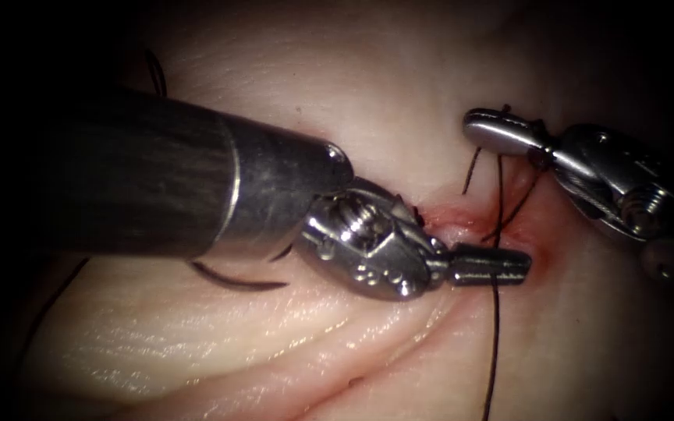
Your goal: Wound Closure
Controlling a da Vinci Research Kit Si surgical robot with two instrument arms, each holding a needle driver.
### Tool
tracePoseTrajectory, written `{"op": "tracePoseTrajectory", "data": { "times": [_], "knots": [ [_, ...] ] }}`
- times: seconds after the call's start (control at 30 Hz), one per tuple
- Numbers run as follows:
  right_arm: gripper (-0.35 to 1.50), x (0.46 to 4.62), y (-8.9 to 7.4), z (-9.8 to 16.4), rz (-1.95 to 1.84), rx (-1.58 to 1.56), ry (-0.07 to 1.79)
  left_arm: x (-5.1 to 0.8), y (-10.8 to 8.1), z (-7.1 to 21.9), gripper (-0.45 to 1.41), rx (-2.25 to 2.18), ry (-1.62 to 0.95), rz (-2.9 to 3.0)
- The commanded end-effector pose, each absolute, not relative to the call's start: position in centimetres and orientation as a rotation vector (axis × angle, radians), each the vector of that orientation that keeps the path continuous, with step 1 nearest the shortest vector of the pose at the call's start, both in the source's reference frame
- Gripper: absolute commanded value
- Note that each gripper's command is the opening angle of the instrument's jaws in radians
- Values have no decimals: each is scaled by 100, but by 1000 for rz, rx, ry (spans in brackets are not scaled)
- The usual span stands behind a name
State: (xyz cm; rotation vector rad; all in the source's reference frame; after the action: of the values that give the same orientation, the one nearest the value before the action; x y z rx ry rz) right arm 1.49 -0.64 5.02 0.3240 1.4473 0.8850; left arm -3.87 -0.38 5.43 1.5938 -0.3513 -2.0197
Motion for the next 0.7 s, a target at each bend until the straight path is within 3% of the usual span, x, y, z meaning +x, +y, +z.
{"op": "tracePoseTrajectory", "data": {
  "times": [0.03,0.5,0.7],
  "knots": [
    [-35,154,-67,502,869,283,1471,-389,-36,546,-45,1589,-344,-2038],
    [-35,170,-125,471,950,80,1334,-342,6,506,-45,1635,-346,-2160],
    [-35,176,-132,461,1382,390,1262,-327,32,487,-45,1638,-326,-2210]
  ]
}}
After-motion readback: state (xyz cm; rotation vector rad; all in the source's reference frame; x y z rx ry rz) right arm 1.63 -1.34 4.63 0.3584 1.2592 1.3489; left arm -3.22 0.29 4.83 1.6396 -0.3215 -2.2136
